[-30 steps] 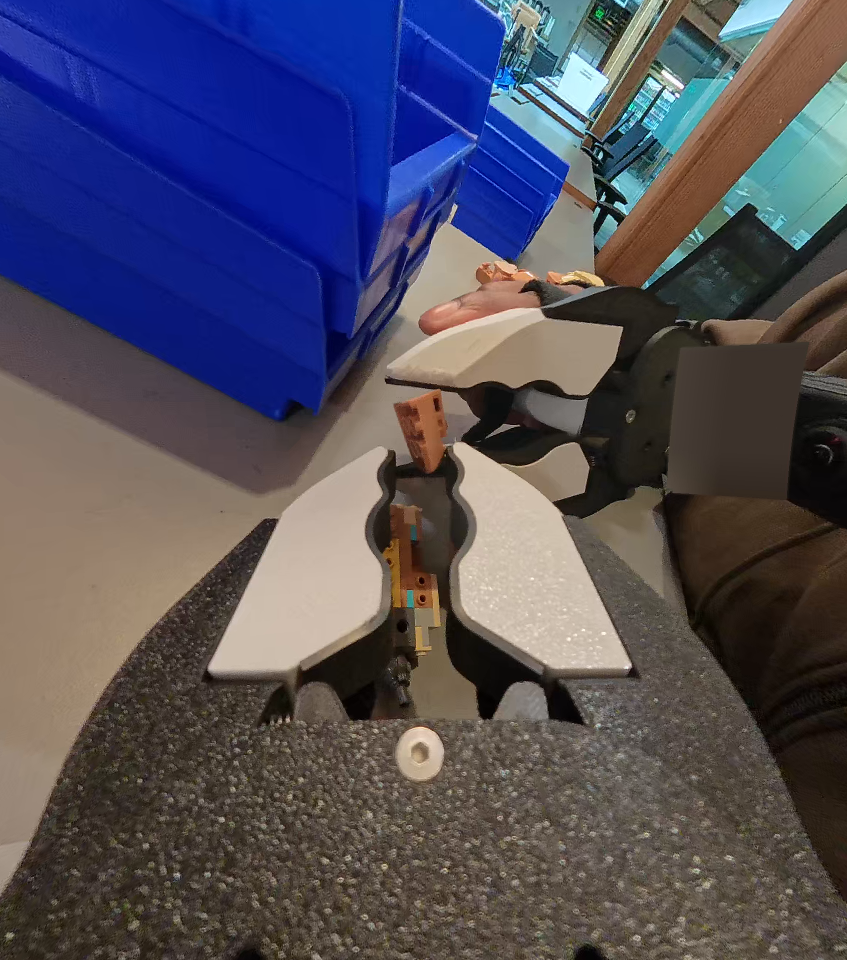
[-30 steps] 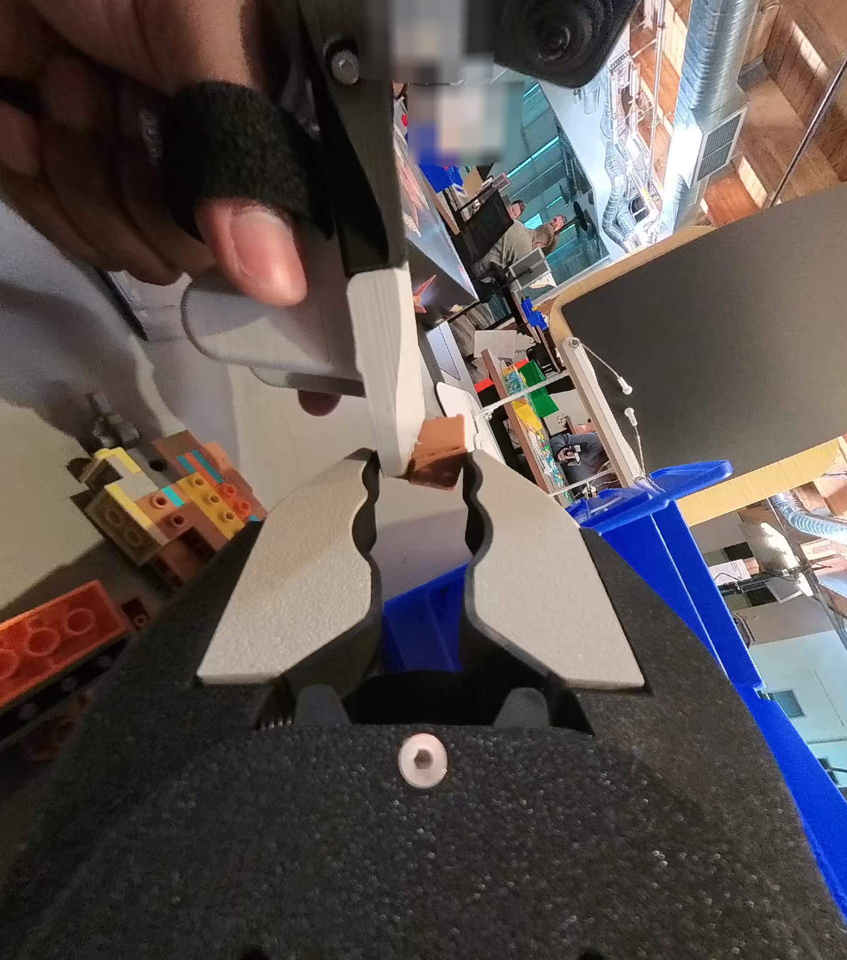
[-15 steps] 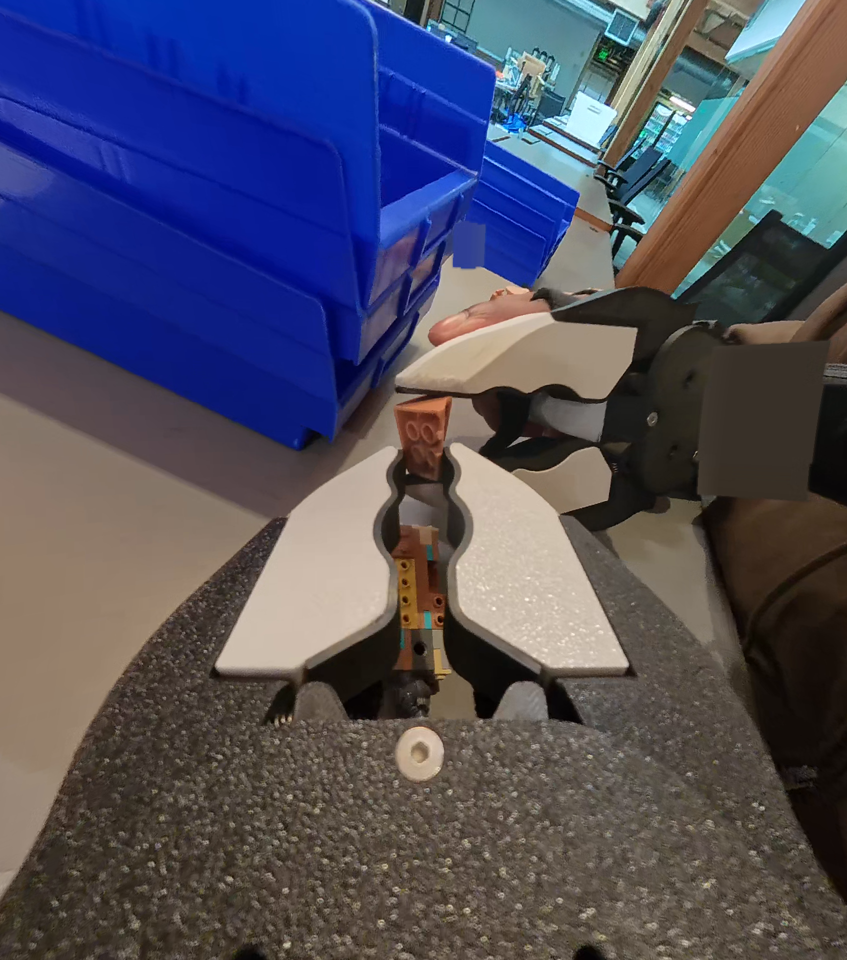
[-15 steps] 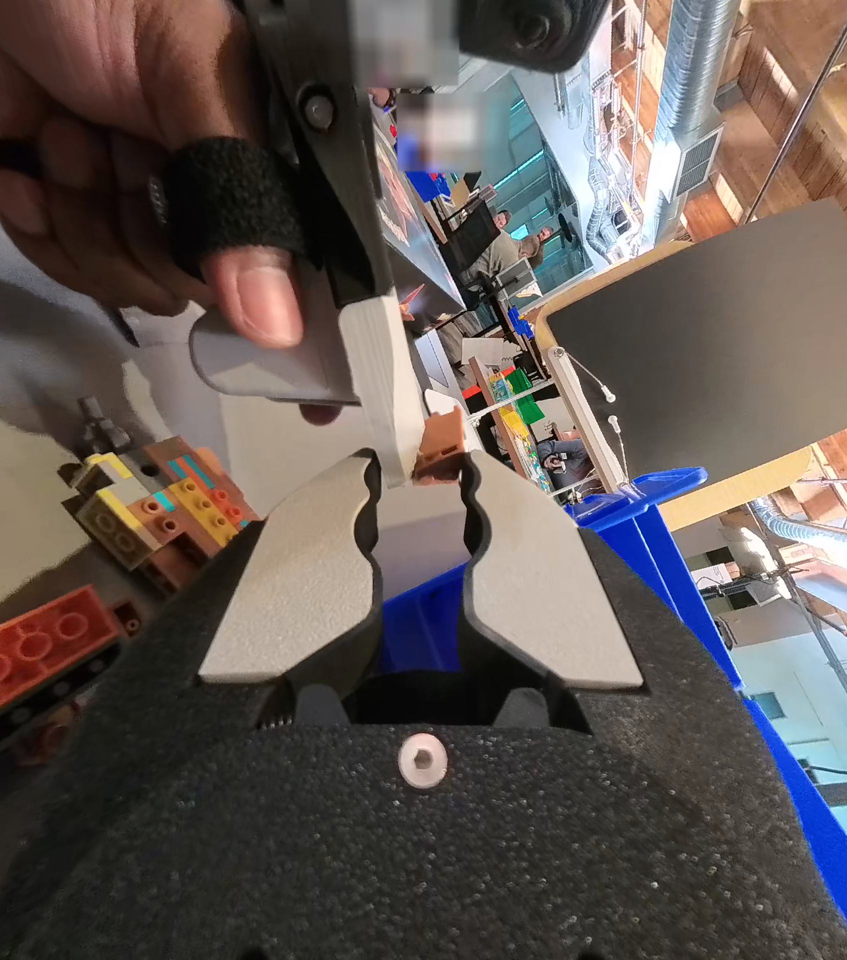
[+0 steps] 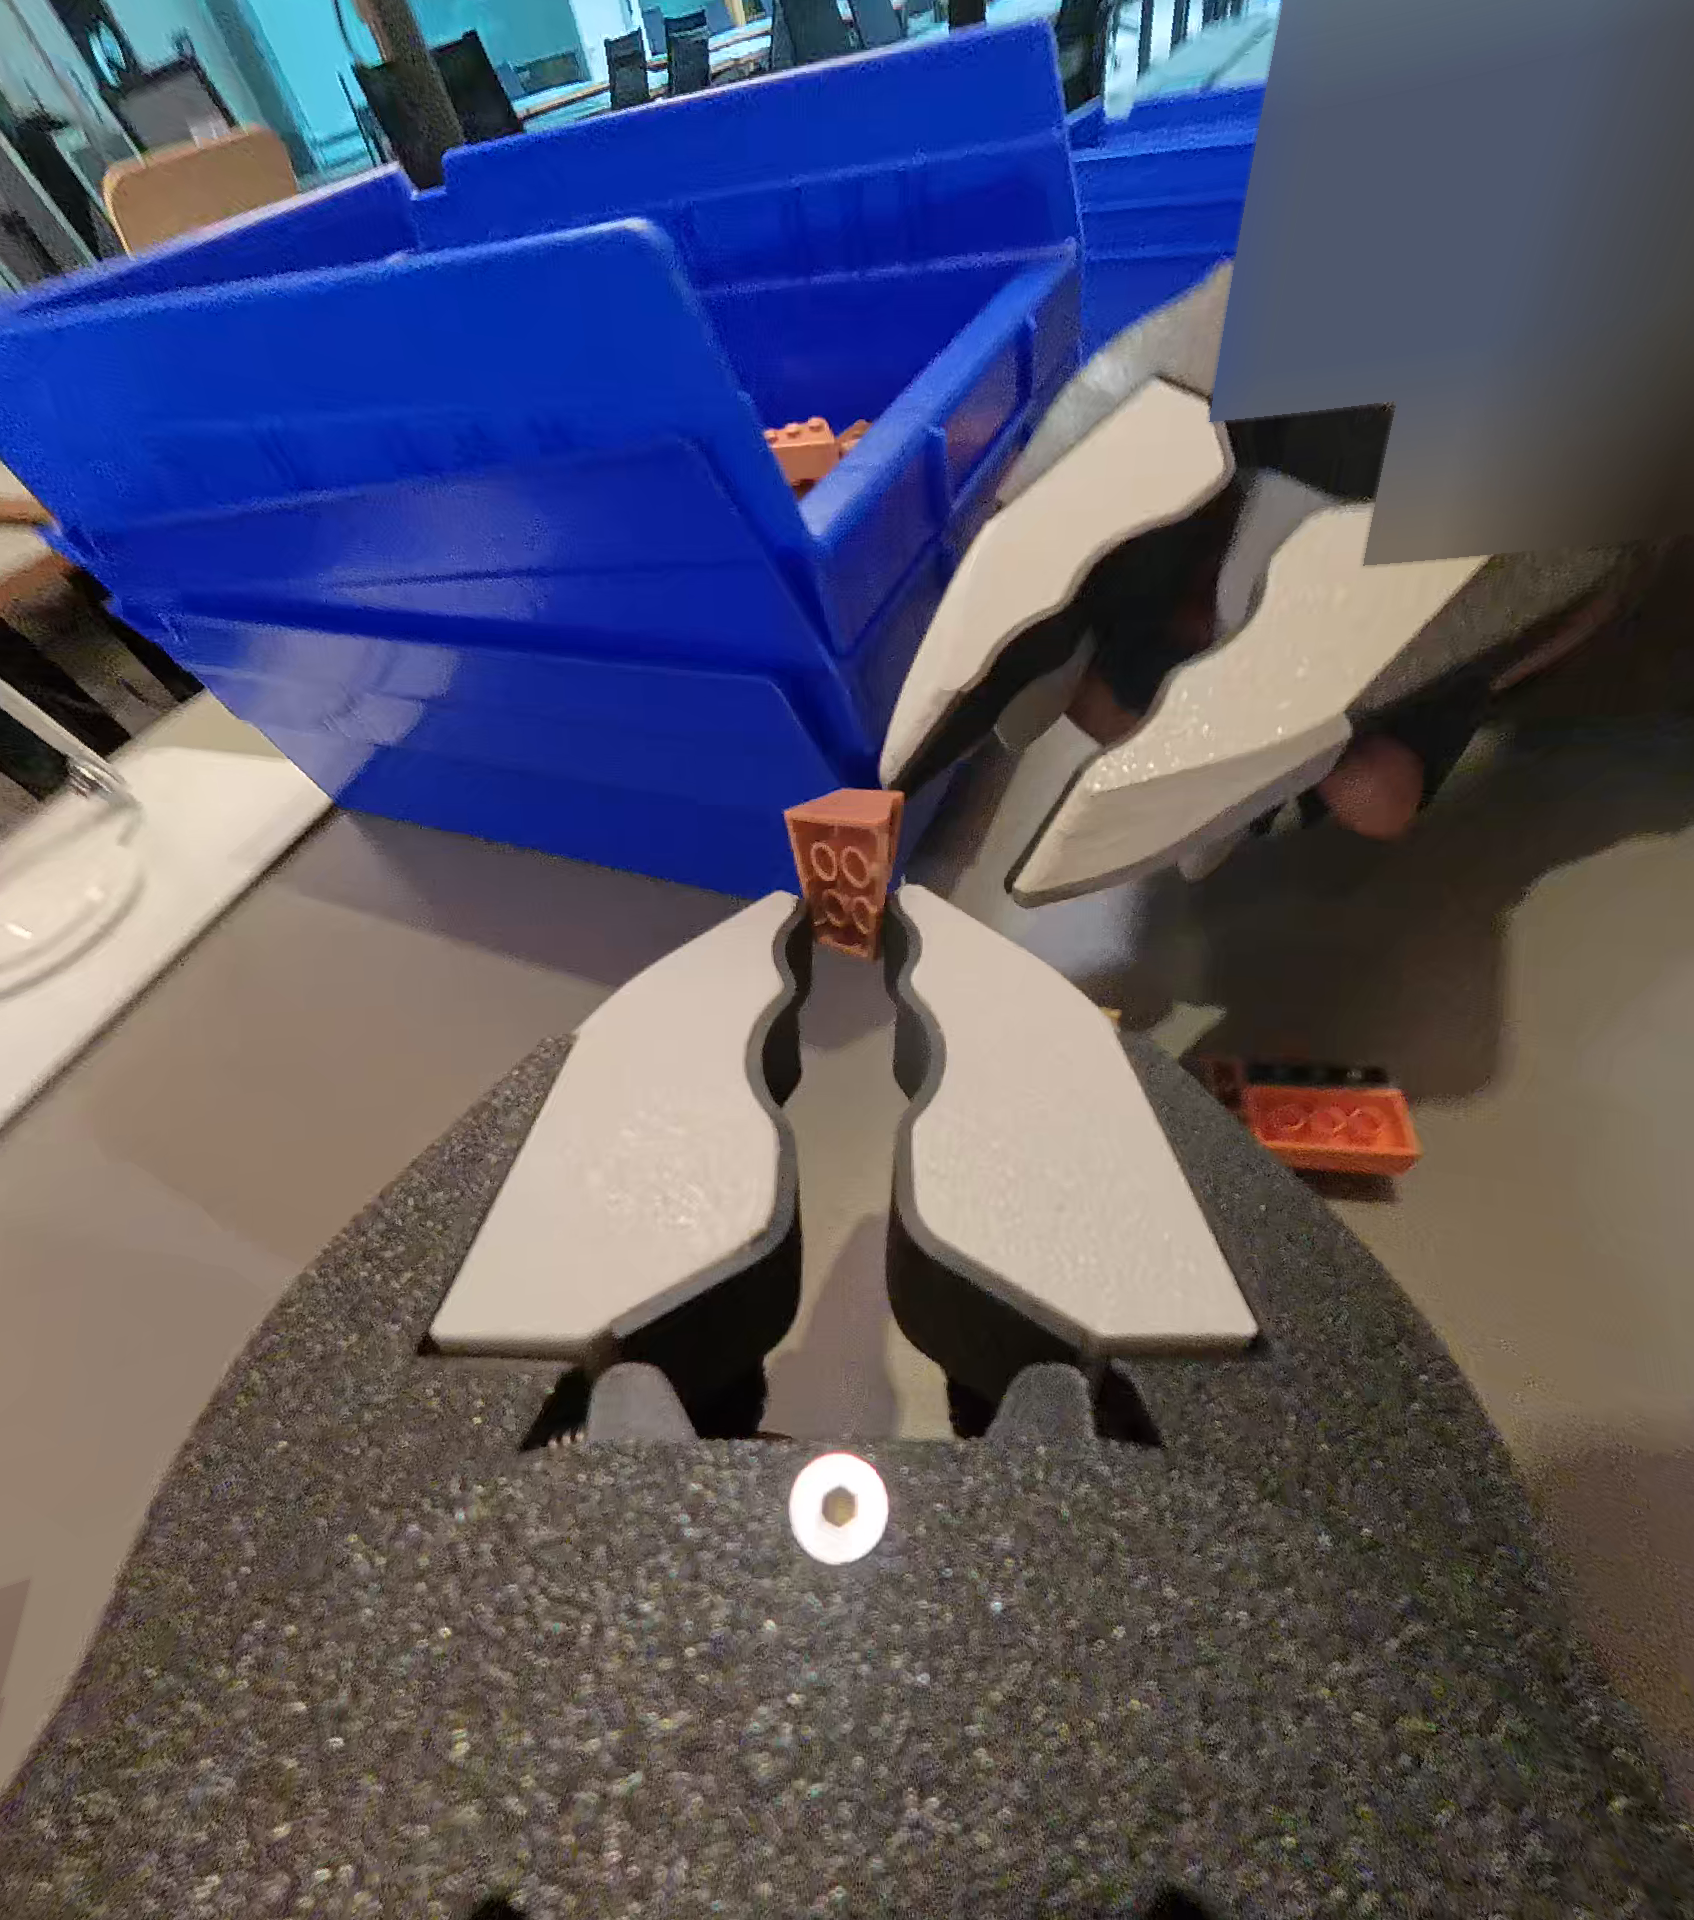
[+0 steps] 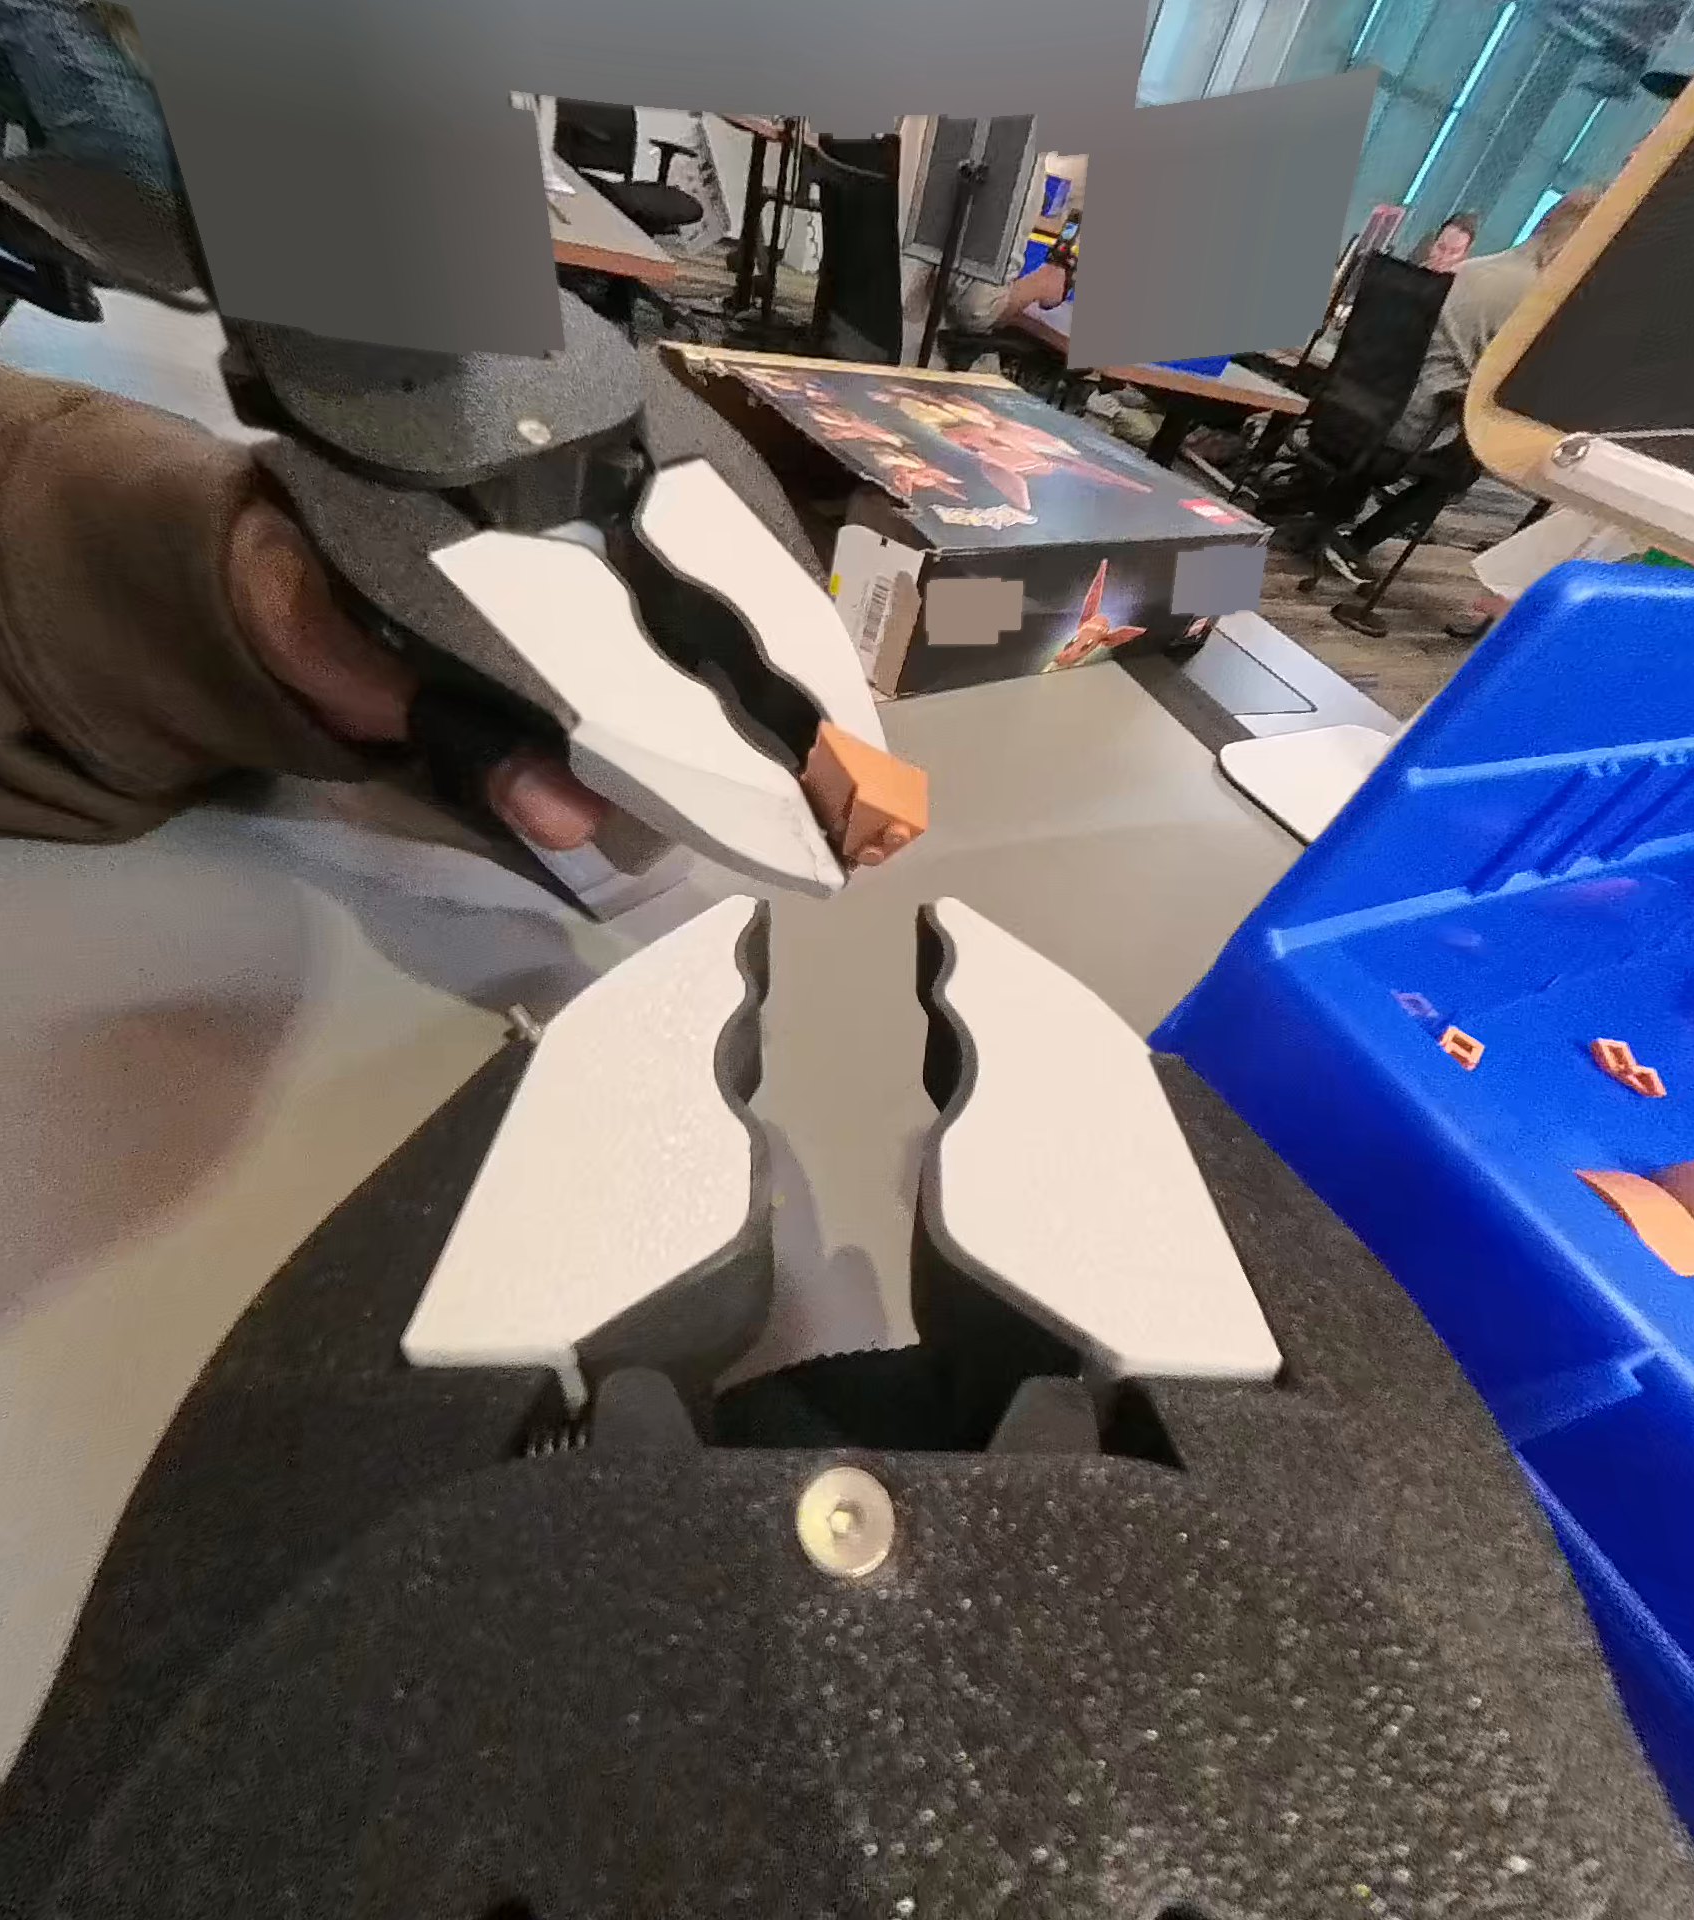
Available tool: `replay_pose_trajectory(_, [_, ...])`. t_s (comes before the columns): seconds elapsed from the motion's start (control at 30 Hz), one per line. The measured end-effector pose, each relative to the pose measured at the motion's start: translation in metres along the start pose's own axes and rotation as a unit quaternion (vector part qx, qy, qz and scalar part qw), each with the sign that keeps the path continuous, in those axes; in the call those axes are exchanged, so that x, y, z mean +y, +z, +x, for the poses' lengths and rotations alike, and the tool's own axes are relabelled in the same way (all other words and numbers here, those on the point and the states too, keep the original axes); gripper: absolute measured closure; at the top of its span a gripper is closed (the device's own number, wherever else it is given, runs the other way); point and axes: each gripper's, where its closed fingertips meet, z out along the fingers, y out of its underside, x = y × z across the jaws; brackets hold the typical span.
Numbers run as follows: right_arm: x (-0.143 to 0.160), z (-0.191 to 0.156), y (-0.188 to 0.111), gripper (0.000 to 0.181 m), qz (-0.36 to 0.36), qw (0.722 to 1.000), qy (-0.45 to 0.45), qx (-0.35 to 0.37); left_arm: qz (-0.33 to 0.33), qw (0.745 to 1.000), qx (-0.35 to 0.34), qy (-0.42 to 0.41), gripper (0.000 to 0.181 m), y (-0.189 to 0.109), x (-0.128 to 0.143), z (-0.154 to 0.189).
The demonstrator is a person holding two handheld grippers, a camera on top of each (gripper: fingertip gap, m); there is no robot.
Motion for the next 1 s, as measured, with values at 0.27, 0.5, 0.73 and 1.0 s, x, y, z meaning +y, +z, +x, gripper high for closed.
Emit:
replay_pose_trajectory(0.27, [0.007, -0.008, 0.001, 0.156, -0.043, 0.997, -0.064, -0.002, -0.04, 0.962, -0.039, 0.268, 0.168, 0.003, 0.006, 0.016])
replay_pose_trajectory(0.5, [0.02, -0.018, 0.004, 0.164, -0.092, 0.986, -0.142, -0.009, -0.092, 0.902, -0.069, 0.416, 0.168, 0.004, 0.017, 0.019])
replay_pose_trajectory(0.73, [0.015, -0.022, 0.001, 0.165, -0.069, 0.984, -0.165, -0.025, -0.057, 0.921, -0.035, 0.383, 0.168, -0.001, 0.011, 0.024])
replay_pose_trajectory(1.0, [0.011, -0.029, -0.009, 0.165, -0.023, 0.977, -0.2, -0.072, -0.025, 0.961, 0.043, 0.273, 0.168, -0.002, 0.007, 0.04])
